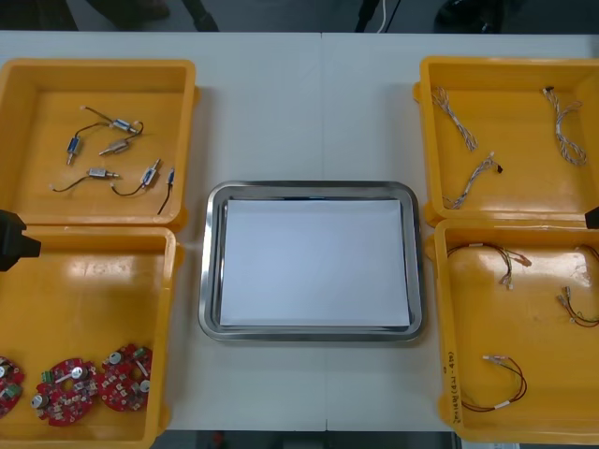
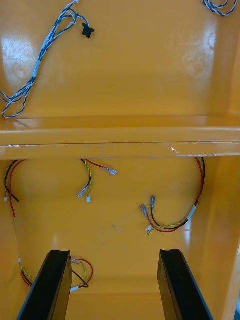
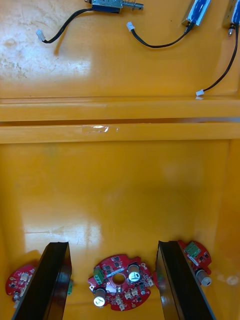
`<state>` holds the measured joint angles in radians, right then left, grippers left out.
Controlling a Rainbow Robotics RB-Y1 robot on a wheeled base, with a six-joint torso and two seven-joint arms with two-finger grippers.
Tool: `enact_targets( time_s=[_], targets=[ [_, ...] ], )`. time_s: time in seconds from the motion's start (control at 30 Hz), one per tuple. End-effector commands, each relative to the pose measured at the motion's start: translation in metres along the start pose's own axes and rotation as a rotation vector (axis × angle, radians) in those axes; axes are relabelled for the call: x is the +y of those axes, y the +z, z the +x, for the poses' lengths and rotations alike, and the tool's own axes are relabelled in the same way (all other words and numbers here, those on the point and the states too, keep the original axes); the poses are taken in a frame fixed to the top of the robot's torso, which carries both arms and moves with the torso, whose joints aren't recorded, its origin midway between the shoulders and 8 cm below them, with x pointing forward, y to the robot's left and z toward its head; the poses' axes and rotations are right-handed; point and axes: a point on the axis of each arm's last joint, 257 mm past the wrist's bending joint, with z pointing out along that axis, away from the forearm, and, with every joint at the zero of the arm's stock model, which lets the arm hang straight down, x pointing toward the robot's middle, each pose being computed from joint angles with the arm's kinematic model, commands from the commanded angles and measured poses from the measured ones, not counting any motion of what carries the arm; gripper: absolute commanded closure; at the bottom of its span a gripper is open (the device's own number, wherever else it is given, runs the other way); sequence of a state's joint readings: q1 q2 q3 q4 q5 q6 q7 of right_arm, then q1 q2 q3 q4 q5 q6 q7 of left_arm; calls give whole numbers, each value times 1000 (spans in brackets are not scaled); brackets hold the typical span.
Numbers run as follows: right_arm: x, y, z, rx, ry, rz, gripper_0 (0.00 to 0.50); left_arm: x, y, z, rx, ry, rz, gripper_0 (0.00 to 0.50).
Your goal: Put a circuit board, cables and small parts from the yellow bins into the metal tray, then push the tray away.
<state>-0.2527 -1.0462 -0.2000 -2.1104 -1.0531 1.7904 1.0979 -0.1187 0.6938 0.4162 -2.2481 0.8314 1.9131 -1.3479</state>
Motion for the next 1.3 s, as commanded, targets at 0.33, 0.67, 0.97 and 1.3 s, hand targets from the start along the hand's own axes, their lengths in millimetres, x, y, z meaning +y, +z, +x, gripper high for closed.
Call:
enact_targets(
  time_s=[0.33, 0.67, 0.97, 1.3],
  targets=[
    [-6, -11, -12, -22, -65, 31, 0, 14, -11, -1, -12, -84, -53, 0],
    [-6, -11, -12, -22, -65, 31, 0, 14, -11, -1, -12, -84, -53, 0],
    [-6, -11, -12, -22, -65, 31, 0, 14, -11, -1, -12, -84, -53, 0],
    [-1, -13, -13, -37, -52, 8, 0, 14, -11, -1, -12, -84, -53, 0]
  ],
)
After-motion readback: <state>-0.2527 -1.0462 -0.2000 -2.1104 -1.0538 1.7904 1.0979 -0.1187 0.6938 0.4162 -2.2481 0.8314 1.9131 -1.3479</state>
